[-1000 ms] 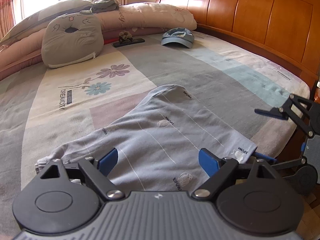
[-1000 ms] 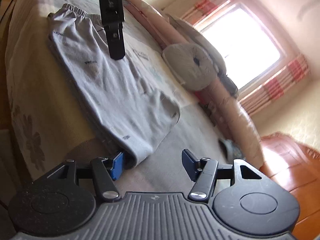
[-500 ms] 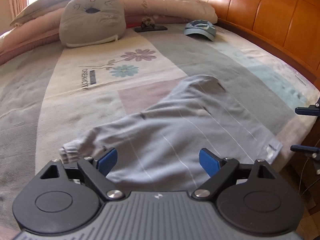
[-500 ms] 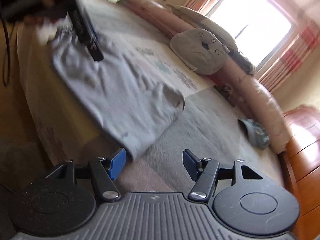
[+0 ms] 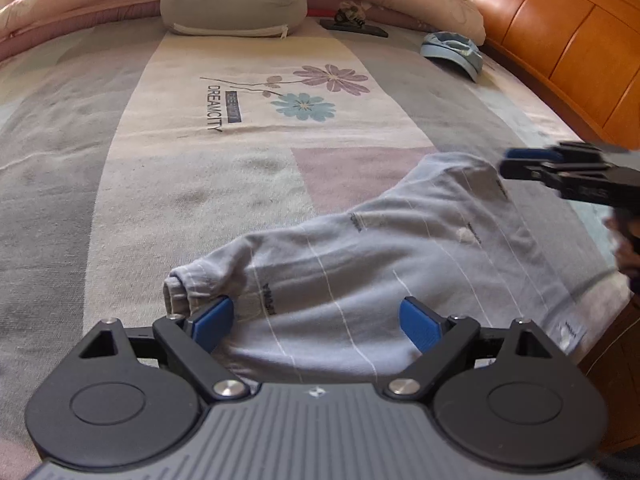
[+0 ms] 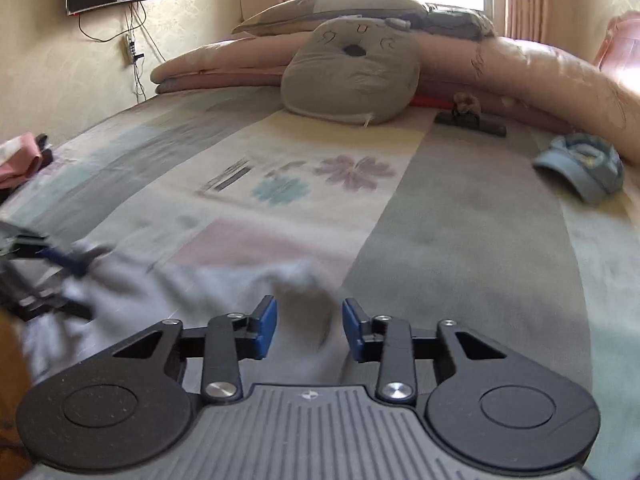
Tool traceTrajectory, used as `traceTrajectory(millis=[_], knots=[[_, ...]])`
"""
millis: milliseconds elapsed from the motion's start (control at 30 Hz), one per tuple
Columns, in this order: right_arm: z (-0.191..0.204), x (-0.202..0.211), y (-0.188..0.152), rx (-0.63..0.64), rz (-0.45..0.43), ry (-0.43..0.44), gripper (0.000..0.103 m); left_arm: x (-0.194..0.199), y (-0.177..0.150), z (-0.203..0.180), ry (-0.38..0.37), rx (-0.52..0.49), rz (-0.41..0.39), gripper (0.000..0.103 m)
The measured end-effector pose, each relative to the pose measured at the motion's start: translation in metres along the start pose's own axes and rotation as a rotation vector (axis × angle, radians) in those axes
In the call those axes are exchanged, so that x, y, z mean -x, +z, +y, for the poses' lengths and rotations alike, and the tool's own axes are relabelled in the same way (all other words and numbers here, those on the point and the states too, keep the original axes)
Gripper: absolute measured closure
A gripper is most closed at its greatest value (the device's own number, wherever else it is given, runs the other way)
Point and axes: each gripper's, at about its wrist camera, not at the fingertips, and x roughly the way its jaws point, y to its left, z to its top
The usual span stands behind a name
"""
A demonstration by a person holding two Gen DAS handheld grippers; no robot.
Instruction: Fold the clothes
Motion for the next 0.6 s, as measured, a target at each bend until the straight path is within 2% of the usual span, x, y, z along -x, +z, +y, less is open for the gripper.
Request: traceTrajectory(millis=[67, 100, 133, 200, 267, 400, 467, 533, 600], knots=[[-0.006, -0.020, 0.006, 0.022, 0.041, 0.025, 0.065, -0.002, 0.003, 0.003, -0.009, 0.014, 0.001, 0.013], [-0.008, -0.030, 0.008, 0.031, 0.066, 0.040, 0.071, -0.003, 0.004, 0.004, -0.014, 0.021, 0.001, 0.013], [-0.010, -0.037, 0.008, 0.032, 0.087, 0.046, 0.093, -0.003, 0.005, 0.005, -0.018, 0.027, 0.000, 0.013], [-0.014, -0.048, 0.004, 0.024, 0.123, 0.045, 0.093, -0.001, 0.004, 0.008, -0.027, 0.037, -0.015, 0.013], [-0.024, -0.053, 0.001, -0.042, 0.130, 0.055, 0.092, 0.000, 0.004, 0.011, -0.040, 0.044, -0.007, 0.013], [-0.034, -0.037, 0.006, -0.136, 0.108, 0.011, 0.086, 0.017, 0.006, 0.009, -0.026, 0.025, 0.008, 0.013], [-0.029, -0.018, 0.013, -0.118, 0.068, 0.001, 0.086, 0.031, 0.009, 0.007, -0.023, 0.018, -0.018, 0.013], [-0.017, 0.000, 0.020, -0.100, 0.047, 0.051, 0.084, 0.036, 0.014, 0.008, -0.038, 0.027, -0.036, 0.013], [-0.004, 0.002, 0.021, -0.085, 0.065, 0.096, 0.084, 0.032, 0.017, 0.011, -0.048, 0.053, -0.033, 0.013]])
